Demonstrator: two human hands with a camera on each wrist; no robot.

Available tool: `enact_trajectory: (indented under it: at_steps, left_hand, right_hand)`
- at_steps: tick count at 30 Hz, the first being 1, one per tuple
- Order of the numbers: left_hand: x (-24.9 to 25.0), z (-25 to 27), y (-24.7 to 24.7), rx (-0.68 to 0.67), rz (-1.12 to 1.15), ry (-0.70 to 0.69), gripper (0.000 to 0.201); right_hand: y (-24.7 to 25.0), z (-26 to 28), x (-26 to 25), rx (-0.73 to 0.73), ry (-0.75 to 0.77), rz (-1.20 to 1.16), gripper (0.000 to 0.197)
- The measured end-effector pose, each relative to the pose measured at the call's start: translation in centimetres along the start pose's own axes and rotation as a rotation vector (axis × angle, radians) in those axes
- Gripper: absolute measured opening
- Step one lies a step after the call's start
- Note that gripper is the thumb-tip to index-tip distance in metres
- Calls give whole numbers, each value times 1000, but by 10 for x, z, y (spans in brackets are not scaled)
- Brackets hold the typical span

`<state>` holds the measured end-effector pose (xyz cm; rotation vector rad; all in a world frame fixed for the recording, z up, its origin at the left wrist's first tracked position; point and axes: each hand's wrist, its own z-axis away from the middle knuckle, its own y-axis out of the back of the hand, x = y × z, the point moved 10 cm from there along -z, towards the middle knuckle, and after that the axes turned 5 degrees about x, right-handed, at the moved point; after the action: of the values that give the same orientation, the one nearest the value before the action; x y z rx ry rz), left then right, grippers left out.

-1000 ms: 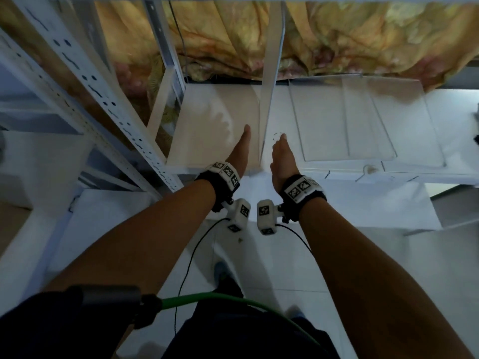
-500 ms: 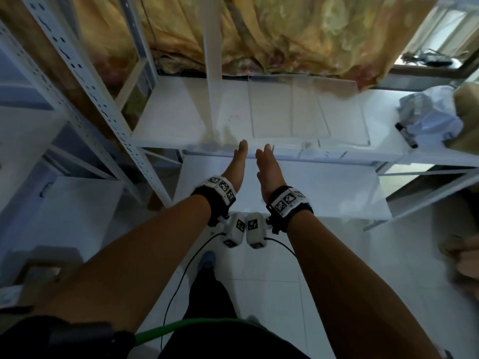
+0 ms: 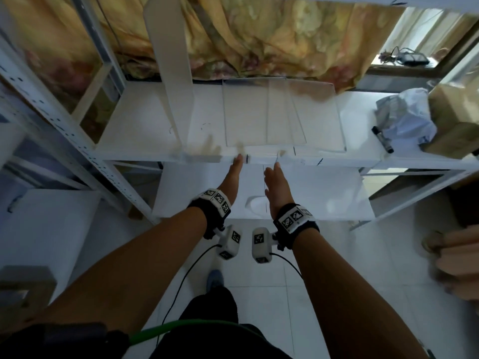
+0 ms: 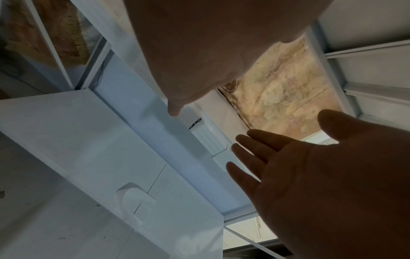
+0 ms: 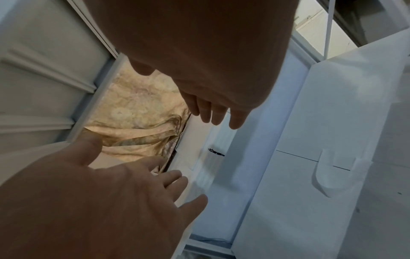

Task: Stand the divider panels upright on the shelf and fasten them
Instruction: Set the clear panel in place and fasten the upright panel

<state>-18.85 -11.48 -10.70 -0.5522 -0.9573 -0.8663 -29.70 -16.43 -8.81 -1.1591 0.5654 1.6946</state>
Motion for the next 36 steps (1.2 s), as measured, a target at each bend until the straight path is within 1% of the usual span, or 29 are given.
enact_trajectory:
  at_steps: [3, 4, 5, 6, 7, 10, 11, 14, 17, 19, 20, 23, 25, 28, 31, 32, 34, 36]
  left_hand:
    - [23, -34, 0, 1, -32, -47, 91]
    - [31, -46, 0, 6, -61, -60, 93]
    - [37, -58, 2, 16, -104, -63, 100]
    - [42, -72, 4, 34, -154, -54, 106]
    - [45, -85, 7, 60, -210, -44, 108]
    - [50, -121, 16, 171, -358, -7, 92]
    - [51, -129, 18, 202, -391, 10, 90]
    - [49, -154, 20, 287, -458, 75, 92]
    - [52, -174, 21, 361, -597, 145, 95]
    - [59, -184, 19, 407, -672, 192, 94]
    - [61, -189, 20, 432, -695, 222, 94]
    - [60, -197, 24, 504, -769, 333, 93]
    - [58, -202, 28, 540, -808, 385, 92]
    - [59, -206, 33, 578, -827, 437, 90]
    - [57, -208, 39, 617, -798, 475, 92]
    - [54, -211, 44, 631, -768, 489, 95]
    - [48, -215, 55, 658, -675, 505, 102]
    - [49, -222, 60, 686, -523, 452, 99]
  right_hand:
    - [1, -28, -14, 13, -21, 2, 66]
    - [5, -39, -19, 28, -30, 6, 65]
    - [11, -51, -24, 50, -39, 2, 64]
    - [18, -63, -28, 76, -41, -7, 62]
    - [26, -75, -33, 101, -37, -17, 60]
    - [53, -111, -42, 175, -38, -6, 53]
    - [61, -124, -45, 192, -33, 18, 51]
    - [81, -167, -56, 210, 16, 182, 43]
    - [99, -206, -69, 210, 22, 471, 40]
    - [114, -227, -81, 241, 25, 606, 38]
    - [121, -236, -87, 262, 34, 650, 39]
    - [142, -261, -94, 335, 1, 660, 50]
    - [145, -273, -94, 307, -35, 760, 54]
    - [139, -287, -95, 251, -49, 861, 54]
    - [140, -295, -90, 258, -86, 878, 49]
    - [140, -297, -87, 260, -103, 854, 46]
    - [142, -298, -85, 274, -138, 725, 41]
    - [143, -299, -89, 300, -139, 640, 34]
